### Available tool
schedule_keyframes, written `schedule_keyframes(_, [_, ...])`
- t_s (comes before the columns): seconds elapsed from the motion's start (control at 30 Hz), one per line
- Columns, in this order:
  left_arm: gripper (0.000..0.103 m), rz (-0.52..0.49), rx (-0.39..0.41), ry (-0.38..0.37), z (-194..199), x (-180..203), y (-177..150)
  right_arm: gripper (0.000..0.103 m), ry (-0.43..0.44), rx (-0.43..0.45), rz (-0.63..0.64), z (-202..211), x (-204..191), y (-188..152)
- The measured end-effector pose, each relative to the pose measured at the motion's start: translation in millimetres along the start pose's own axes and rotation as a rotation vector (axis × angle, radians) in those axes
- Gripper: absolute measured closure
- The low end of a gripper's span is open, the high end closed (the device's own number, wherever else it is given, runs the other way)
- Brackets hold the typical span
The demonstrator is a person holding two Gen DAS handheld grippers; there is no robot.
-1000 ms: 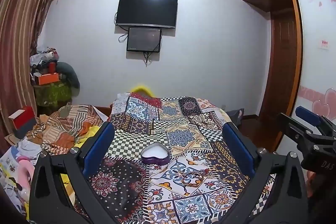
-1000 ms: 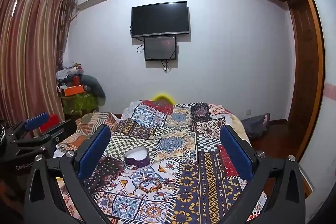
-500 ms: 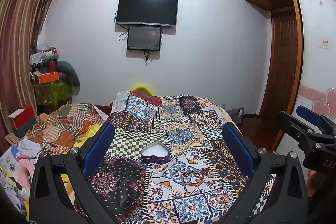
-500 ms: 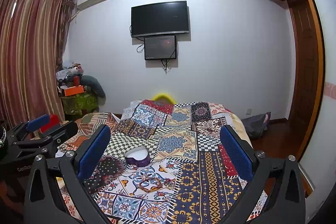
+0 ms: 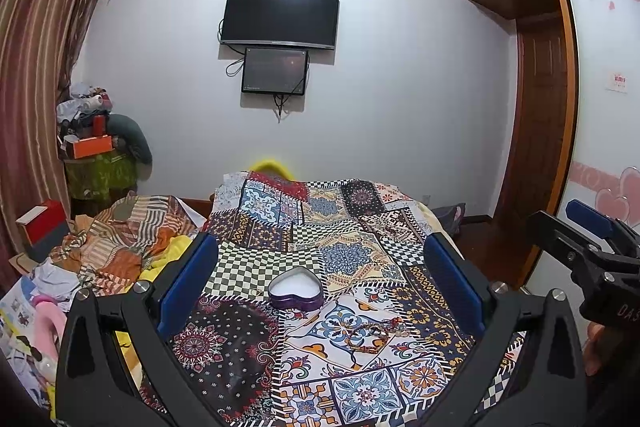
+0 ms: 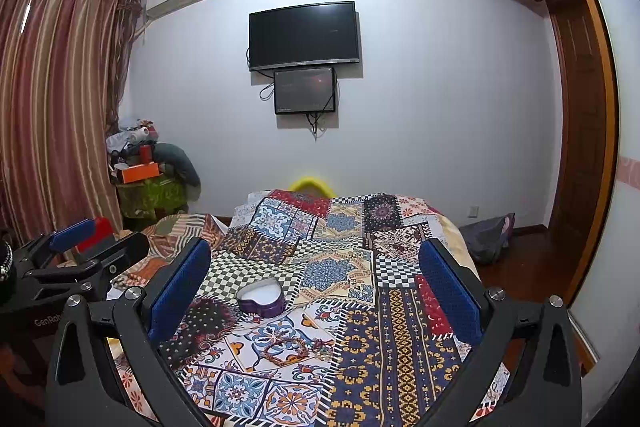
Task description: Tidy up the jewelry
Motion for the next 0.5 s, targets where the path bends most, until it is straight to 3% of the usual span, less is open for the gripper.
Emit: schedule_keyframes(0.5, [0.000,0.000,-0.006,-0.001,-1.6,1.0,0.5,0.000,-0.001,-0.003,-0.002,0.4,1.5,-0.9])
Point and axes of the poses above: each gripper's, at about its wrist camera, not at the fingertips, and z roughly against the way its jaws point, x to its right, y to its top, the point moved 3 cm from there along -z, roughly the way its jaws point, and after that the axes turned 1 degree about x, right-handed, at the moved point
